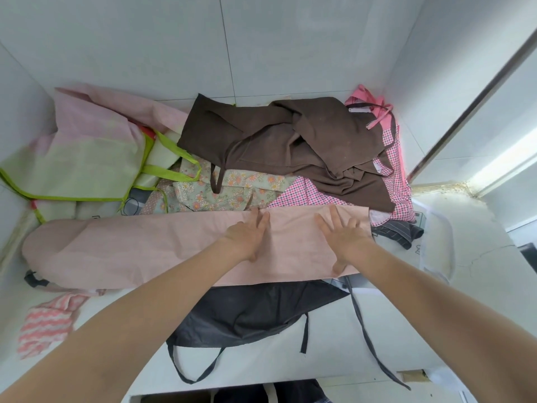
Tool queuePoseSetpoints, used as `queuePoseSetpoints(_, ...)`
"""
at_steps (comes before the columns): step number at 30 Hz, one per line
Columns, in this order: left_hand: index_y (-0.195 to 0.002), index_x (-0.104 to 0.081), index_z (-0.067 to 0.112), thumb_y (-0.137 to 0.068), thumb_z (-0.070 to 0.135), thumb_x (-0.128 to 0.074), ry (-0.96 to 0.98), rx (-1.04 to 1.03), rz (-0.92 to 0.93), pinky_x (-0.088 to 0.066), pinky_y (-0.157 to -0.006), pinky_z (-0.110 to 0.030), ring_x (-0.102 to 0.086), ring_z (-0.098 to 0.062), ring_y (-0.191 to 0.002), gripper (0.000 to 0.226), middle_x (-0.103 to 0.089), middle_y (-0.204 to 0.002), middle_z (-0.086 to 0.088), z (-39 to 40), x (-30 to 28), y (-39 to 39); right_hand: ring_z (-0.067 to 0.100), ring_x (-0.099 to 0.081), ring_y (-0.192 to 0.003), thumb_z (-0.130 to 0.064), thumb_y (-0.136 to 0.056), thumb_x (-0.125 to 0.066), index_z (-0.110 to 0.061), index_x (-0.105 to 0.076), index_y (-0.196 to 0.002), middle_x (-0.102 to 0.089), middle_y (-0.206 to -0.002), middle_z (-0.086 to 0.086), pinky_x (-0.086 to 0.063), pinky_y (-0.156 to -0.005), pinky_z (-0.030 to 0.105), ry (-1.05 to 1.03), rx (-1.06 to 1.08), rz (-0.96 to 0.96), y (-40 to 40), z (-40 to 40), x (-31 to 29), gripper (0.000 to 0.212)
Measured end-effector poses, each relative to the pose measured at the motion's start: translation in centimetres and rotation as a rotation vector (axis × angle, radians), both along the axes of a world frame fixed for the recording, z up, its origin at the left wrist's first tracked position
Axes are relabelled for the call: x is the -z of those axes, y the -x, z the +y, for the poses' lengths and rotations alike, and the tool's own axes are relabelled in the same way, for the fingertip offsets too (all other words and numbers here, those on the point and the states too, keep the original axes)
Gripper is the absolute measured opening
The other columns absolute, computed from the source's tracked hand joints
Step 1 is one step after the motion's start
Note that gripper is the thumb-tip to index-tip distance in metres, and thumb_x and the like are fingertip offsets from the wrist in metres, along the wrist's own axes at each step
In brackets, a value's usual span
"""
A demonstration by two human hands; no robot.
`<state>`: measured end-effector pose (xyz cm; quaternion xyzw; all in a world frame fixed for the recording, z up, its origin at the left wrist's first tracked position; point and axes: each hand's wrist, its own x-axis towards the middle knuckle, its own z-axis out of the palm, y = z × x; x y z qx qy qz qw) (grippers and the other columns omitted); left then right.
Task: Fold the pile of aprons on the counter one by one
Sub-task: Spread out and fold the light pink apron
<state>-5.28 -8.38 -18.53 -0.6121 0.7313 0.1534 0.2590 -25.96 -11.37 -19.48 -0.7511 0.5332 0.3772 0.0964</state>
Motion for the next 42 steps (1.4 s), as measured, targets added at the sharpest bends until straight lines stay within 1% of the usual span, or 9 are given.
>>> queuePoseSetpoints(10, -0.148, 0.017, 0.019, -0.081, 0.028, -0.069, -0.044, -0.022, 0.1, -0.046, -0.073, -0.03, -0.055, -0.031, -0.11, 0.109, 0.019, -0.156, -0.006, -0.6, 0.2, -1.1, 0.048, -0.015, -0.137, -0.049, -0.071, -0.075, -0.014, 0.031, -0.143, 0.027, -0.15, 0.024, -0.035, -0.106, 0.051, -0.053, 0.023, 0.104, 0.7, -1.4, 0.1, 0.133)
queuePoseSetpoints(14, -0.149, 0.008, 0.021, -0.077, 0.022, -0.071, -0.047, -0.077, 0.196, -0.049, -0.083, -0.035, -0.054, -0.032, -0.114, 0.107, 0.007, -0.157, -0.005, -0.9, 0.1, -1.2, 0.04, -0.034, -0.132, -0.029, -0.082, -0.068, -0.011, -0.009, -0.147, -0.012, -0.149, 0.02, -0.041, -0.1, 0.049, -0.028, 0.098, -0.177, 0.3, -2.7, -2.1, 0.09)
queuePoseSetpoints(21, -0.122, -0.044, 0.004, -0.096, 0.02, -0.046, 0.177, -0.294, 0.414, -0.04, -0.075, -0.033, -0.055, -0.032, -0.088, 0.031, -0.039, -0.123, -0.015, -2.0, -0.4, -1.9, 0.04, -0.048, -0.12, 0.003, -0.091, -0.045, -0.003, -0.029, -0.139, -0.03, -0.139, 0.019, -0.043, -0.089, 0.041, 0.086, 0.089, -0.341, -2.4, -3.9, -3.4, 0.051)
queuePoseSetpoints(24, -0.107, -0.053, 0.001, -0.096, 0.017, -0.046, 0.172, -0.289, 0.433, -0.041, -0.078, -0.035, -0.055, -0.033, -0.094, 0.02, -0.045, -0.114, -0.016, -2.3, -0.6, -1.6, 0.033, -0.065, -0.09, 0.006, -0.089, -0.041, -0.005, -0.055, -0.108, -0.053, -0.118, 0.017, -0.055, -0.074, 0.037, -0.014, 0.112, -0.353, -2.3, -4.5, -5.0, 0.026)
queuePoseSetpoints(27, -0.086, -0.05, 0.011, -0.096, 0.012, -0.047, 0.11, -0.323, 0.607, -0.051, -0.067, -0.034, -0.065, -0.031, -0.078, 0.01, -0.058, -0.083, -0.007, -2.5, -1.1, -1.3, 0.02, -0.068, -0.056, 0.002, -0.09, -0.046, -0.01, -0.05, -0.078, -0.066, -0.081, 0.014, -0.052, -0.054, 0.029, -0.132, 0.152, -0.322, -1.1, -6.2, -7.3, 0.017)
queuePoseSetpoints(31, -0.07, -0.041, 0.019, -0.095, 0.021, -0.051, 0.121, -0.289, 0.579, -0.042, -0.054, -0.026, -0.056, -0.018, -0.055, 0.028, -0.052, -0.061, 0.005, -3.3, -2.0, -1.4, 0.018, -0.064, -0.052, 0.001, -0.082, -0.05, -0.008, -0.051, -0.074, -0.064, -0.046, 0.0, -0.057, -0.071, 0.03, -0.07, 0.082, -0.059, 1.7, -8.6, -10.2, 0.012)
queuePoseSetpoints(33, -0.066, -0.039, 0.021, -0.095, 0.02, -0.051, 0.121, -0.278, 0.561, -0.042, -0.053, -0.025, -0.056, -0.018, -0.055, 0.031, -0.052, -0.061, 0.004, -3.5, -2.2, -1.6, 0.027, -0.067, -0.057, 0.005, -0.08, -0.049, -0.002, -0.055, -0.081, -0.065, -0.048, 0.006, -0.059, -0.072, 0.036, -0.019, 0.095, -0.05, 2.2, -9.0, -10.7, 0.009)
queuePoseSetpoints(37, -0.068, -0.043, 0.023, -0.094, 0.02, -0.05, 0.155, -0.237, 0.523, -0.042, -0.056, -0.026, -0.06, -0.019, -0.057, 0.027, -0.052, -0.054, 0.008, -3.3, -2.5, -1.2, 0.025, -0.067, -0.053, 0.002, -0.082, -0.06, -0.008, -0.053, -0.099, -0.067, -0.087, 0.019, -0.057, -0.048, 0.035, -0.164, 0.214, -0.564, -3.5, -7.1, -10.0, 0.021)
queuePoseSetpoints(42, -0.093, -0.052, 0.023, -0.092, 0.016, -0.049, 0.072, -0.322, 0.627, -0.044, -0.053, -0.023, -0.056, -0.014, -0.05, 0.007, -0.061, -0.066, -0.002, -2.8, -3.3, -2.1, 0.021, -0.063, -0.058, 0.001, -0.084, -0.053, -0.002, -0.055, -0.092, -0.067, -0.061, 0.008, -0.051, -0.054, 0.023, -0.281, 0.058, -0.546, -12.0, -5.2, -6.1, 0.009)
